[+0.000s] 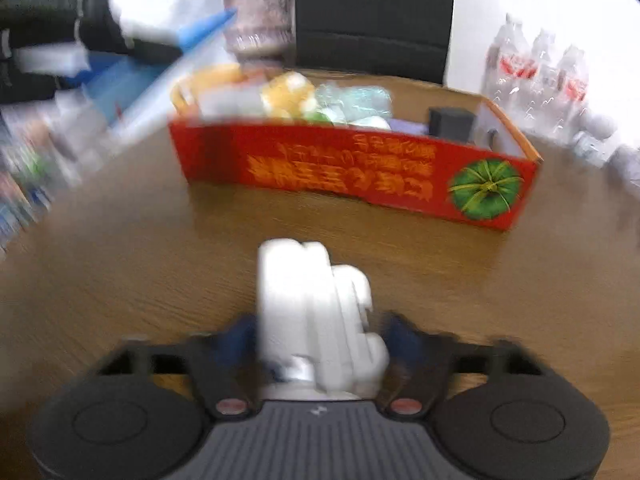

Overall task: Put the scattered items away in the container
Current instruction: 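Carry the blue tube and white bottle into the box and open both tools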

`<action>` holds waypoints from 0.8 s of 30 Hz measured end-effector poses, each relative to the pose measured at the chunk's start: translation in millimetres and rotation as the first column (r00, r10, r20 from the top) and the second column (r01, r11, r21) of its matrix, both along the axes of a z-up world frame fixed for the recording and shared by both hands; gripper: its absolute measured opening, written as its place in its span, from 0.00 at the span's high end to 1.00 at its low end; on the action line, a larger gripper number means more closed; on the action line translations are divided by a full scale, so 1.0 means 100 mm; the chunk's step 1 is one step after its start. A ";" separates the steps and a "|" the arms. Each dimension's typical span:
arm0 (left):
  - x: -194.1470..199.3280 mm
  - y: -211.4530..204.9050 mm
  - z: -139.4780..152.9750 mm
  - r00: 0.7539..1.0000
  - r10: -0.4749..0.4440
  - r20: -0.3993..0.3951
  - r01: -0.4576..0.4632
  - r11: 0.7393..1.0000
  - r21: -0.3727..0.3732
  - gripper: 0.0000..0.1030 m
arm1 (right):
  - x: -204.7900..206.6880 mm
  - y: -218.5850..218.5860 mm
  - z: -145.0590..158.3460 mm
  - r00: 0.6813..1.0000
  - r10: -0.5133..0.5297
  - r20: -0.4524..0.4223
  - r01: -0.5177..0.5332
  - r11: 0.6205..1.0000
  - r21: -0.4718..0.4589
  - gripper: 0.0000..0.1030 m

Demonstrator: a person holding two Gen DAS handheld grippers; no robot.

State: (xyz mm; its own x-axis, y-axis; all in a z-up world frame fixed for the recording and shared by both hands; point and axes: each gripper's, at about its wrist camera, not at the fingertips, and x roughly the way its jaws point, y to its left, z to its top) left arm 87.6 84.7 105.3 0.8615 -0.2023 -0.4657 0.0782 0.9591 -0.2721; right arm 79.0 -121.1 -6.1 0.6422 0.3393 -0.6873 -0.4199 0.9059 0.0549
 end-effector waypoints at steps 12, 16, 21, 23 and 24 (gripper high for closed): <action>0.26 -0.22 0.01 0.998 -0.064 -0.021 0.065 0.998 0.026 0.66 | 0.16 -0.34 0.58 0.997 -0.051 0.053 0.044 0.990 0.133 0.48; 0.71 -0.36 0.20 0.996 -0.091 -0.021 0.092 0.995 0.047 0.66 | 0.64 -0.46 1.01 0.988 -0.099 0.118 0.078 0.983 0.165 0.48; 1.55 -0.54 0.16 0.988 -0.066 -0.140 0.092 0.978 0.187 0.66 | 1.67 -0.44 1.17 0.986 -0.165 0.021 0.160 0.975 0.156 0.48; 1.91 -0.59 0.01 0.972 -0.037 -0.233 0.093 0.968 0.232 0.66 | 2.06 -0.36 1.05 0.982 -0.184 -0.043 0.188 0.974 0.129 0.48; 2.03 -0.58 -0.06 0.959 -0.043 -0.280 0.108 0.969 0.222 0.66 | 2.19 -0.30 0.98 0.982 -0.181 -0.057 0.186 0.977 0.103 0.48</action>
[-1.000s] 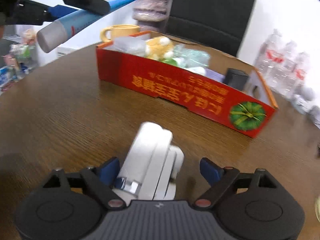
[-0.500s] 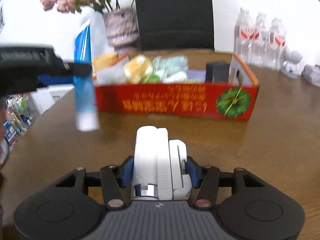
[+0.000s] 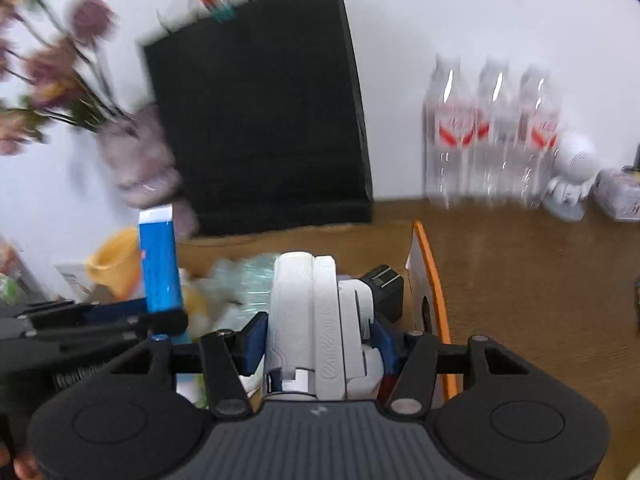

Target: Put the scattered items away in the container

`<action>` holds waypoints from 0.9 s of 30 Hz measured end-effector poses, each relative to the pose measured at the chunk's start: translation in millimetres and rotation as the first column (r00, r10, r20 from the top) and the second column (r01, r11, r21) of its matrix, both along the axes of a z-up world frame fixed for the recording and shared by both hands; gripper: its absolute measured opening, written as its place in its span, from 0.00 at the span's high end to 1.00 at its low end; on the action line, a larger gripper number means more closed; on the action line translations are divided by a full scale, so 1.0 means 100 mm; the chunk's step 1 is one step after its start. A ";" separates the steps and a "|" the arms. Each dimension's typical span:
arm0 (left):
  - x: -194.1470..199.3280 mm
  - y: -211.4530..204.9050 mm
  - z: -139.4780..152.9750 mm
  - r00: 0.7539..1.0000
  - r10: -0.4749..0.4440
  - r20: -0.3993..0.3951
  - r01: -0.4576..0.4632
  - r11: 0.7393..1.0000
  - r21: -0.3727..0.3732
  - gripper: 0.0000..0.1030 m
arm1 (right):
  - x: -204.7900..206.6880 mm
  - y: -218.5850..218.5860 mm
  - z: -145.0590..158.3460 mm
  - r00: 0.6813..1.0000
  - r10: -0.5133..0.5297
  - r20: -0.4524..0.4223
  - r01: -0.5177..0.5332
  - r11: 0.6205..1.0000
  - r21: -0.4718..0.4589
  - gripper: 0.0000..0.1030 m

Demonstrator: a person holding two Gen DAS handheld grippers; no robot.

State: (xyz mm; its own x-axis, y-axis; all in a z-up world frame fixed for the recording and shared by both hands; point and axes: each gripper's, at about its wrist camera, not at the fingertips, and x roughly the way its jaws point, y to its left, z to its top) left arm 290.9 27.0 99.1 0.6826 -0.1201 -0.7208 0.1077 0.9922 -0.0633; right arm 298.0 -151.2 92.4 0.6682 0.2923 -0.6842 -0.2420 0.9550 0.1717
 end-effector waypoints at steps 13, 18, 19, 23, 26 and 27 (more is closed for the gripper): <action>0.40 0.29 -0.07 0.983 -0.010 -0.182 -0.021 0.985 -0.171 0.20 | 0.63 0.22 -0.22 0.986 0.016 -0.163 0.000 0.995 0.099 0.19; 0.14 0.21 0.24 0.986 0.017 -0.165 -0.026 0.999 -0.048 0.04 | 0.43 0.19 0.08 0.983 0.000 -0.181 -0.006 1.000 -0.030 0.18; 0.09 0.20 0.29 0.986 0.017 -0.167 -0.024 0.999 -0.040 0.02 | 0.39 0.16 0.14 0.980 -0.007 -0.199 -0.001 0.999 -0.043 0.18; -0.16 0.24 0.47 0.982 0.036 -0.185 -0.044 0.998 -0.038 0.00 | 0.14 0.06 0.34 0.971 -0.015 -0.240 -0.008 0.995 -0.095 0.13; -0.33 0.29 0.58 0.978 0.076 -0.192 -0.085 0.996 -0.040 0.00 | -0.04 0.03 0.41 0.960 -0.009 -0.279 -0.031 0.990 -0.139 0.13; -0.38 0.29 0.61 0.976 0.088 -0.200 -0.097 0.995 -0.038 0.00 | -0.10 0.03 0.43 0.956 -0.009 -0.293 -0.035 0.988 -0.147 0.13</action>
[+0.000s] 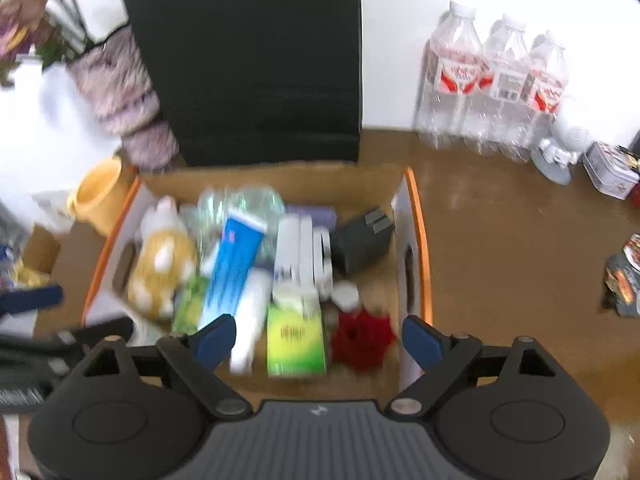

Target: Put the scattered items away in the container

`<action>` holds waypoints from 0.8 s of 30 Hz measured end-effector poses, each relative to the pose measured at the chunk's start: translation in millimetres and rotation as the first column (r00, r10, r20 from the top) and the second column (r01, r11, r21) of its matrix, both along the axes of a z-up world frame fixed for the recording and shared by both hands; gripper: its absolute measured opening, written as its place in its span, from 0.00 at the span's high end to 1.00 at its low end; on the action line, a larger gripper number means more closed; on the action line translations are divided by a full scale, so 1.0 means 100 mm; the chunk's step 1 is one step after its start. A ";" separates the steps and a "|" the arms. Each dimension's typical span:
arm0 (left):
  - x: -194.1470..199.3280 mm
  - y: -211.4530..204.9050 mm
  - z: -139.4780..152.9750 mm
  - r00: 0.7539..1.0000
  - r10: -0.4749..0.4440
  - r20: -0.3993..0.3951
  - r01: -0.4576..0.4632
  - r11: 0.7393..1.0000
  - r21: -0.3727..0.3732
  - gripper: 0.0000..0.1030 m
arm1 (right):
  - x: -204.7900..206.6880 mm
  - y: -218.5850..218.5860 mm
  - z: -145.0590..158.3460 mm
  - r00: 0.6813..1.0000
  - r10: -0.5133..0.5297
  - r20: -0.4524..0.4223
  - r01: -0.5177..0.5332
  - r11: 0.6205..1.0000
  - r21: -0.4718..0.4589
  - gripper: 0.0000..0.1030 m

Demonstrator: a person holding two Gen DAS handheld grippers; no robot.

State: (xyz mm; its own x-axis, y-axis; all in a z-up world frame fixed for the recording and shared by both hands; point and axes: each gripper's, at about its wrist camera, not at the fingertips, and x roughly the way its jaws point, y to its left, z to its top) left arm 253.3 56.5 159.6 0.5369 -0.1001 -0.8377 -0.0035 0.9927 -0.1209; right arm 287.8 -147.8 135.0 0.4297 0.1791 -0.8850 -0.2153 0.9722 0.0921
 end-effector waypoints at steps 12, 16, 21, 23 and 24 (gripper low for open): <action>-0.59 -0.12 0.25 1.000 0.009 -0.015 -0.008 0.999 0.046 0.00 | -0.57 0.01 0.24 0.997 -0.010 -0.077 0.008 1.000 -0.023 0.12; -0.75 -0.13 0.33 1.000 0.014 -0.001 -0.014 0.999 0.052 0.00 | -0.74 -0.02 0.31 0.997 -0.009 -0.075 0.008 1.000 -0.009 0.12; -0.94 -0.16 0.43 1.000 0.015 0.021 -0.017 0.997 0.072 0.00 | -0.97 -0.06 0.41 0.998 -0.013 -0.055 0.012 1.000 -0.005 0.12; -0.99 -0.15 0.42 1.000 0.021 0.018 -0.022 0.997 0.070 0.00 | -1.05 -0.09 0.41 0.999 -0.009 -0.052 0.009 1.000 0.002 0.12; -1.02 -0.15 0.41 1.000 0.023 0.014 -0.023 0.997 0.071 0.00 | -1.09 -0.10 0.41 0.999 -0.007 -0.052 0.008 1.000 0.007 0.12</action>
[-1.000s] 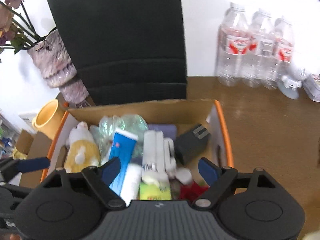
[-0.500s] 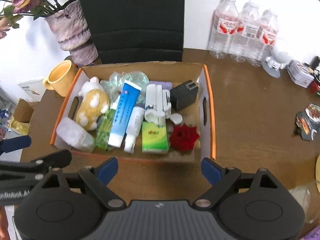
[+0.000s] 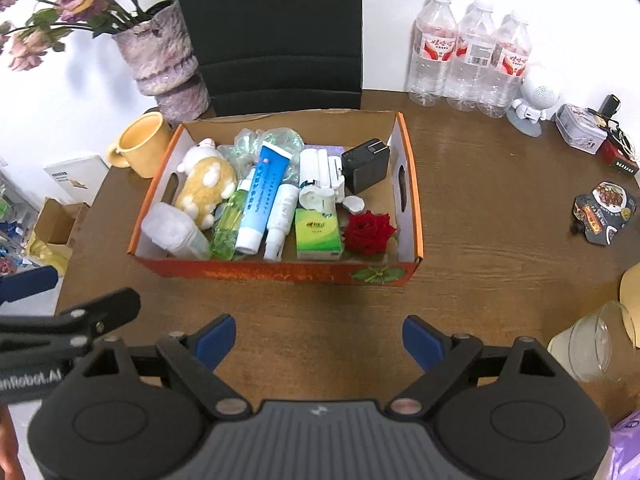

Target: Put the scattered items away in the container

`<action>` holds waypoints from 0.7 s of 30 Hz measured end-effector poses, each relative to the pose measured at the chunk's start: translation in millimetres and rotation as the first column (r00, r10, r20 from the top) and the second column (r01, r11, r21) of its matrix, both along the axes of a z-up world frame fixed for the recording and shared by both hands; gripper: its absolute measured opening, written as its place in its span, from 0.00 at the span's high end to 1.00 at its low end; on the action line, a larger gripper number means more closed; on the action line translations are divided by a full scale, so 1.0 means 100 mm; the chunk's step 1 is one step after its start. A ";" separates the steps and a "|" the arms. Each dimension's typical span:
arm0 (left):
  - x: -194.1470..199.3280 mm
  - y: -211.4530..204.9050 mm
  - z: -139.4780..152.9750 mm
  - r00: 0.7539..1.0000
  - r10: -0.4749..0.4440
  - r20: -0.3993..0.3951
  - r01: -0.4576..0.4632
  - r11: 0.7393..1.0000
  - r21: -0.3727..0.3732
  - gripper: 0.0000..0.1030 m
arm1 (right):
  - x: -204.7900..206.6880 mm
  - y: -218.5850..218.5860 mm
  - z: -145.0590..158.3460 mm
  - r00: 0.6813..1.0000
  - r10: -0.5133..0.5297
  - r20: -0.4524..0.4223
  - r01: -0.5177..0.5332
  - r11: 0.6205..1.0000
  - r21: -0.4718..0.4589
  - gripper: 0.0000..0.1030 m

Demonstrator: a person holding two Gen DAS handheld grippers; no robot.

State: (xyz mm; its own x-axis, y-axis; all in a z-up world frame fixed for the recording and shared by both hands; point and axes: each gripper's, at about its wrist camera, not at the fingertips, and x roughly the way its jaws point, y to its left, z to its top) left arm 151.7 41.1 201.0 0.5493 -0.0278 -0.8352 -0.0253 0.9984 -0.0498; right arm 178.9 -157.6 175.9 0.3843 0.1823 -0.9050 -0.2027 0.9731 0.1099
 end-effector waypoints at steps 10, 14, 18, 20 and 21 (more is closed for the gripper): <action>-0.31 -0.10 0.02 0.999 -0.022 0.048 0.021 0.999 0.030 0.00 | -0.31 -0.06 0.01 0.999 0.000 0.046 0.000 1.000 -0.004 0.13; -0.41 -0.11 -0.01 0.997 -0.028 0.076 0.025 0.999 0.037 0.00 | -0.44 -0.09 -0.03 0.998 0.014 0.066 -0.015 1.000 0.011 0.13; -0.53 -0.12 -0.10 0.994 -0.018 0.111 0.013 0.999 0.047 0.00 | -0.55 -0.09 -0.11 0.994 0.016 0.105 -0.019 1.000 0.021 0.13; -0.60 -0.12 -0.16 0.992 -0.007 0.126 0.001 0.999 0.051 0.00 | -0.63 -0.09 -0.17 0.991 0.012 0.136 -0.015 1.000 0.022 0.13; -0.64 -0.13 -0.20 0.991 -0.003 0.137 -0.004 0.998 0.055 0.00 | -0.67 -0.09 -0.20 0.988 0.011 0.152 -0.014 1.000 0.022 0.13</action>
